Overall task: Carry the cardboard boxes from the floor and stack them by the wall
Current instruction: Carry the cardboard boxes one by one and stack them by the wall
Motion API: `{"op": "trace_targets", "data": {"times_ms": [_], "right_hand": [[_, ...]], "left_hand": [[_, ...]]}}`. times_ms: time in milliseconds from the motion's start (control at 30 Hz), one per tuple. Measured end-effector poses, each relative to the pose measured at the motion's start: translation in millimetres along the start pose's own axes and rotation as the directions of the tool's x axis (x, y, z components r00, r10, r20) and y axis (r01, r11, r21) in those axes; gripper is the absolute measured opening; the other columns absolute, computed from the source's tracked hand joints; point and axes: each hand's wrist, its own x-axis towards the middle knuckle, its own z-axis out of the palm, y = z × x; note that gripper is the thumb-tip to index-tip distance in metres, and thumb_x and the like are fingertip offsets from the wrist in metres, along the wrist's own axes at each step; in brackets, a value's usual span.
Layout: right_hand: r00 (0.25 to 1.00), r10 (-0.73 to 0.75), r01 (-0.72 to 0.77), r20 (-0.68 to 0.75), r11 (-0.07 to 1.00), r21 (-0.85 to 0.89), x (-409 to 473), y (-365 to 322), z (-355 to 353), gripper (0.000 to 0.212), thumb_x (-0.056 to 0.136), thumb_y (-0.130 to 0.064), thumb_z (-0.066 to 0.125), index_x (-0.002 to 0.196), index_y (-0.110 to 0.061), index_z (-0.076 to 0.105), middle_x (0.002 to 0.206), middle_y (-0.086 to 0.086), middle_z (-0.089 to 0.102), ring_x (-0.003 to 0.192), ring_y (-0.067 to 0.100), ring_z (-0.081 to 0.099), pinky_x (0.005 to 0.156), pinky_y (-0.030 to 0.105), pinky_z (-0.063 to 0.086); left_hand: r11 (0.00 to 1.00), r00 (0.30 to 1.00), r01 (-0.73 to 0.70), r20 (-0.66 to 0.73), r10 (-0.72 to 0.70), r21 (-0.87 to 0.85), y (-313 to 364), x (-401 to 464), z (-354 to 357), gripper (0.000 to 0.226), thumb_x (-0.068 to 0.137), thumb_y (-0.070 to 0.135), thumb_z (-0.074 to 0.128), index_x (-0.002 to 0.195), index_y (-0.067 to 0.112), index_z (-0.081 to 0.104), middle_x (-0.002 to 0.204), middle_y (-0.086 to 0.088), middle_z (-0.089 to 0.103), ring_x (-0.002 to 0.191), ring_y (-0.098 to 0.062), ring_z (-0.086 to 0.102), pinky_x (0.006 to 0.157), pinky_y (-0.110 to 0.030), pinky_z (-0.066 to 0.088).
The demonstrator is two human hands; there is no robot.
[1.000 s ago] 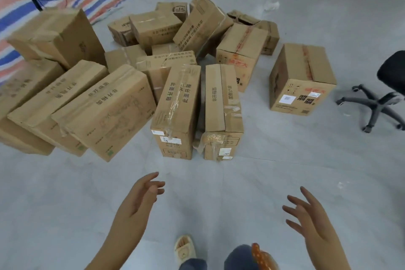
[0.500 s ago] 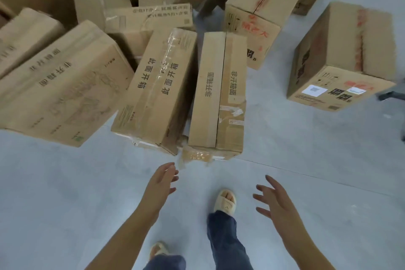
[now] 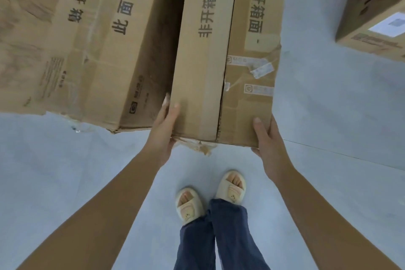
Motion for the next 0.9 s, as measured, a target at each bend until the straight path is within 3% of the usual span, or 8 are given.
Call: {"op": "trace_targets", "data": {"times_ms": [67, 233, 333, 433, 500, 600, 733, 900], "right_hand": [[1.000, -0.013, 0.013, 0.004, 0.998, 0.057, 7, 9, 3, 0.048, 0.096, -0.042, 0.048, 0.142, -0.041, 0.035, 0.127, -0.022, 0.055, 0.109, -0.003, 0.057, 0.078, 0.018, 0.053], [0.999, -0.052, 0.054, -0.013, 0.992, 0.118, 1, 2, 1, 0.043, 0.097, -0.037, 0.049, 0.138, -0.045, 0.041, 0.118, -0.026, 0.061, 0.106, -0.001, 0.060, 0.079, 0.024, 0.055], [0.997, -0.075, 0.075, -0.008, 0.992, 0.104, -22, -22, -4, 0.042, 0.094, -0.041, 0.054, 0.132, -0.053, 0.044, 0.115, -0.032, 0.060, 0.104, -0.004, 0.060, 0.078, 0.025, 0.049], [0.993, -0.115, 0.117, -0.025, 0.990, 0.082, -50, -46, -6, 0.042, 0.089, -0.041, 0.060, 0.127, -0.054, 0.049, 0.123, -0.022, 0.060, 0.110, 0.002, 0.060, 0.084, 0.031, 0.051], [0.990, -0.137, 0.138, -0.018, 0.989, 0.058, -78, -70, -7, 0.041, 0.086, -0.042, 0.060, 0.124, -0.053, 0.052, 0.120, -0.018, 0.063, 0.107, 0.007, 0.063, 0.082, 0.033, 0.054], [0.990, -0.141, 0.142, -0.007, 0.989, 0.040, -122, -102, -13, 0.032, 0.092, -0.034, 0.056, 0.119, -0.054, 0.056, 0.108, -0.018, 0.069, 0.093, 0.008, 0.068, 0.064, 0.025, 0.052], [0.987, -0.156, 0.155, -0.034, 0.988, -0.020, -194, -132, -23, 0.028, 0.095, -0.033, 0.052, 0.115, -0.052, 0.057, 0.099, -0.015, 0.071, 0.081, 0.013, 0.067, 0.061, 0.035, 0.046], [0.966, -0.257, 0.255, -0.018, 0.965, -0.059, -291, -167, -33, 0.030, 0.095, -0.035, 0.051, 0.122, -0.049, 0.055, 0.107, -0.012, 0.069, 0.085, 0.009, 0.068, 0.055, 0.022, 0.047]], "left_hand": [[0.999, 0.999, -0.036, -0.010, 0.036, 0.013, -8, 6, 2, 0.061, 0.081, 0.049, 0.066, 0.137, 0.032, 0.049, 0.122, 0.010, 0.065, 0.110, -0.011, 0.063, 0.080, -0.025, 0.056], [0.995, 0.995, -0.095, -0.045, 0.094, -0.020, -2, 1, 13, 0.031, 0.092, 0.036, 0.059, 0.122, 0.032, 0.059, 0.111, 0.012, 0.070, 0.100, -0.006, 0.067, 0.074, -0.020, 0.055], [0.994, 0.995, -0.094, -0.051, 0.091, -0.053, 17, -24, 17, 0.040, 0.085, 0.037, 0.065, 0.123, 0.027, 0.059, 0.107, 0.009, 0.072, 0.095, -0.009, 0.069, 0.067, -0.023, 0.055], [0.992, 0.999, -0.045, -0.027, 0.042, -0.121, 35, -55, 21, 0.055, 0.076, 0.038, 0.069, 0.127, 0.021, 0.057, 0.112, 0.001, 0.071, 0.100, -0.016, 0.069, 0.070, -0.029, 0.057], [0.992, 1.000, -0.011, -0.003, 0.011, -0.128, 56, -85, 24, 0.052, 0.080, 0.034, 0.068, 0.129, 0.020, 0.055, 0.113, -0.002, 0.070, 0.100, -0.019, 0.069, 0.071, -0.033, 0.058], [0.994, 1.000, -0.012, 0.027, 0.015, -0.111, 81, -133, 28, 0.041, 0.090, 0.027, 0.062, 0.129, 0.021, 0.054, 0.112, -0.001, 0.071, 0.095, -0.018, 0.070, 0.065, -0.032, 0.058], [0.995, 0.996, -0.036, 0.078, 0.043, -0.095, 106, -207, 34, 0.035, 0.092, 0.025, 0.060, 0.127, 0.024, 0.055, 0.105, 0.003, 0.073, 0.089, -0.015, 0.071, 0.059, -0.028, 0.056], [0.986, 0.992, -0.085, 0.083, 0.097, -0.144, 124, -301, 33, 0.036, 0.092, 0.028, 0.061, 0.127, 0.026, 0.055, 0.104, 0.003, 0.073, 0.085, -0.014, 0.072, 0.058, -0.028, 0.056]]}}
